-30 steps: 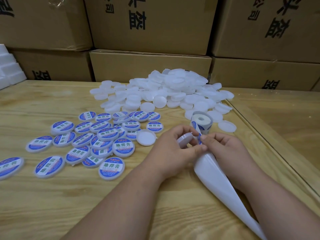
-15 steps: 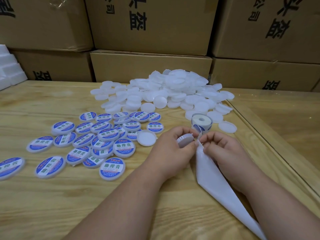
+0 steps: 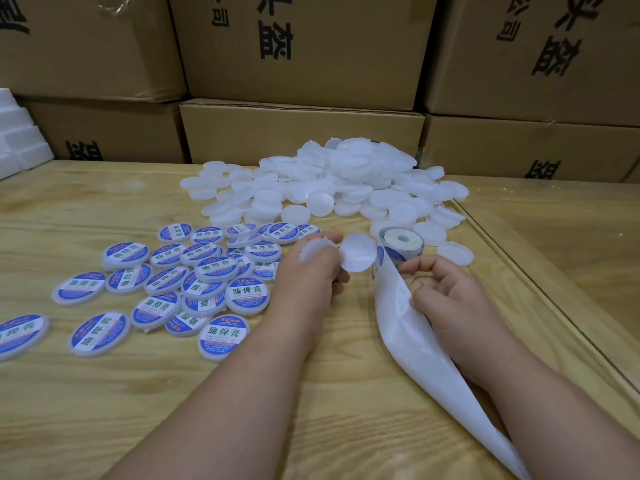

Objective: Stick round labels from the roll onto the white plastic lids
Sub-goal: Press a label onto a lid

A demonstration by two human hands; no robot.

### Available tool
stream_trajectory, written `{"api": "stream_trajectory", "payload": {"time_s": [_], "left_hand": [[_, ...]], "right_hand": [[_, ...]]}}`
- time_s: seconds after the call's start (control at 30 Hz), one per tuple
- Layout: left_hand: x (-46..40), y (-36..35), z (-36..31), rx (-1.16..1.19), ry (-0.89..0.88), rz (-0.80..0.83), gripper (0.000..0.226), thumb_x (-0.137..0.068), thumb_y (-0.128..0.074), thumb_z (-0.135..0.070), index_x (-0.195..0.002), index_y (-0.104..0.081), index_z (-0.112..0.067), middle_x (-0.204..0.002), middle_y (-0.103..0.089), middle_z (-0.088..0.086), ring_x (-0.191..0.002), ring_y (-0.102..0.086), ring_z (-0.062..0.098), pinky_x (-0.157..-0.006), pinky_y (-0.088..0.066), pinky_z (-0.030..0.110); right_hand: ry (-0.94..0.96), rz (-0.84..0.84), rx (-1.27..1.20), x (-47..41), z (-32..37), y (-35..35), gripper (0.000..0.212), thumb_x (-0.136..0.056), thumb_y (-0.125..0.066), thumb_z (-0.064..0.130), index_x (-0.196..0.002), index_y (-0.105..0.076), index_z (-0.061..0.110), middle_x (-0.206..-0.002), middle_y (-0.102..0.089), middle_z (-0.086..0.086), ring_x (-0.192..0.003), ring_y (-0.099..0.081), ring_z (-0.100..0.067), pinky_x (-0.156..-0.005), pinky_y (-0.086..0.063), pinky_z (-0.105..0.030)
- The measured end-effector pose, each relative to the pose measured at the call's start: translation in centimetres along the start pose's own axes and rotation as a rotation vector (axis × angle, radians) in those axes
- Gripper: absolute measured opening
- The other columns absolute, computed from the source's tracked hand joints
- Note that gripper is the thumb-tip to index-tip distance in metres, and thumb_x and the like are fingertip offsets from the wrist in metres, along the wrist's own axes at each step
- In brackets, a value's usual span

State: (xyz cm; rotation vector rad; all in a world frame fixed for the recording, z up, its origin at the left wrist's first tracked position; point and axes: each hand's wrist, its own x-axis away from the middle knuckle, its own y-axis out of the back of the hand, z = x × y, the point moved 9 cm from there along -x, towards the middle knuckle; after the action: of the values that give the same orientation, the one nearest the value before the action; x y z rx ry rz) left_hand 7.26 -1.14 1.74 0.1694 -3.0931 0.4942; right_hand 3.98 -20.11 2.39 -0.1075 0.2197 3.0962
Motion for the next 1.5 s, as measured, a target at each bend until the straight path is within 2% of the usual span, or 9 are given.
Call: {"api": "stream_trajectory", "payload": {"time_s": [0.13,0.23,0.3,0.43,0.6,0.73,0.93,1.27,1.5], "left_hand": [[0.5,-1.2,-0.1,-0.148,-0.017,0.089,0.021,-0.066,-0.059,-0.026,-0.078,-0.073,-0.035,-0.058,-0.062,-0.004,-0.052,-0.054,0.011,-0.051,-0.044,0.022],[0.9,-1.9,-0.1,-0.194,-0.022,0.136,0.02,-0.067,-0.06,-0.024,-0.082,-0.072,-0.03,-0.057,-0.062,-0.007,-0.05,-0.054,0.008,-0.045,-0.041,0.016],[1.0,-2.1,0.0,-0.212,-0.019,0.152,0.019,-0.067,-0.06,-0.024,-0.079,-0.073,-0.033,-0.058,-0.063,-0.009,-0.051,-0.055,0.008,-0.046,-0.042,0.016],[1.0,-2.5,0.2,-0.246,-0.021,0.183,0.021,-0.067,-0.061,-0.024,-0.077,-0.073,-0.038,-0.061,-0.064,-0.012,-0.053,-0.057,0.008,-0.049,-0.043,0.018],[1.3,-2.9,0.0,-0.251,-0.043,0.209,0.023,-0.069,-0.06,-0.02,-0.075,-0.074,-0.038,-0.064,-0.066,-0.017,-0.053,-0.058,0.006,-0.052,-0.047,0.018],[1.3,-2.8,-0.1,-0.244,-0.042,0.215,0.025,-0.068,-0.059,-0.021,-0.077,-0.074,-0.039,-0.066,-0.067,-0.017,-0.055,-0.058,0.009,-0.056,-0.05,0.021],[1.4,-2.8,-0.1,-0.206,-0.035,0.217,0.02,-0.068,-0.062,-0.023,-0.077,-0.075,-0.035,-0.068,-0.068,-0.013,-0.056,-0.058,0.012,-0.055,-0.049,0.019],[1.3,-2.8,0.1,-0.212,-0.029,0.226,0.018,-0.07,-0.062,-0.027,-0.079,-0.075,-0.035,-0.075,-0.07,-0.017,-0.058,-0.059,0.012,-0.056,-0.049,0.019],[1.7,-3.9,-0.6,-0.143,-0.087,0.327,0.033,-0.085,-0.046,-0.04,-0.1,-0.066,-0.02,-0.073,-0.072,0.005,-0.059,-0.057,0.016,-0.057,-0.047,0.023]], "right_hand": [[0.146,-0.061,0.025,0.2,1.3,0.0,0.04,-0.089,-0.054,-0.009,-0.092,-0.069,0.028,-0.076,-0.061,0.009,-0.065,-0.05,-0.011,-0.058,-0.044,-0.021],[0.22,-0.112,0.053,0.3,1.9,0.5,0.042,-0.091,-0.056,-0.006,-0.085,-0.067,0.034,-0.074,-0.063,0.017,-0.059,-0.052,-0.006,-0.054,-0.042,-0.017],[0.298,-0.157,0.094,0.5,2.7,0.9,0.045,-0.091,-0.057,-0.007,-0.082,-0.066,0.036,-0.078,-0.063,0.014,-0.058,-0.052,-0.006,-0.053,-0.042,-0.016],[0.412,-0.202,0.146,0.9,4.0,1.0,0.046,-0.086,-0.063,-0.01,-0.078,-0.066,0.035,-0.096,-0.061,-0.002,-0.076,-0.059,-0.022,-0.071,-0.048,-0.018],[0.395,-0.19,0.13,0.9,3.8,0.8,0.038,-0.081,-0.07,-0.006,-0.075,-0.066,0.031,-0.091,-0.06,0.001,-0.072,-0.055,-0.02,-0.057,-0.043,-0.012],[0.365,-0.169,0.16,0.9,3.7,0.5,0.034,-0.082,-0.074,-0.002,-0.076,-0.066,0.031,-0.089,-0.059,0.011,-0.061,-0.049,-0.009,-0.057,-0.04,-0.01],[0.302,-0.191,0.196,0.7,3.1,0.9,0.023,-0.082,-0.078,0.01,-0.079,-0.067,0.03,-0.083,-0.058,0.006,-0.056,-0.047,-0.006,-0.054,-0.038,-0.011],[0.298,-0.196,0.206,0.9,3.0,0.9,0.022,-0.085,-0.07,0.002,-0.08,-0.067,0.023,-0.081,-0.057,0.004,-0.054,-0.046,-0.005,-0.051,-0.036,-0.009],[0.238,-0.153,0.008,0.6,2.3,1.0,0.02,-0.088,-0.065,-0.004,-0.077,-0.063,0.013,-0.065,-0.055,0.006,-0.055,-0.043,-0.009,-0.05,-0.037,-0.02]]}}
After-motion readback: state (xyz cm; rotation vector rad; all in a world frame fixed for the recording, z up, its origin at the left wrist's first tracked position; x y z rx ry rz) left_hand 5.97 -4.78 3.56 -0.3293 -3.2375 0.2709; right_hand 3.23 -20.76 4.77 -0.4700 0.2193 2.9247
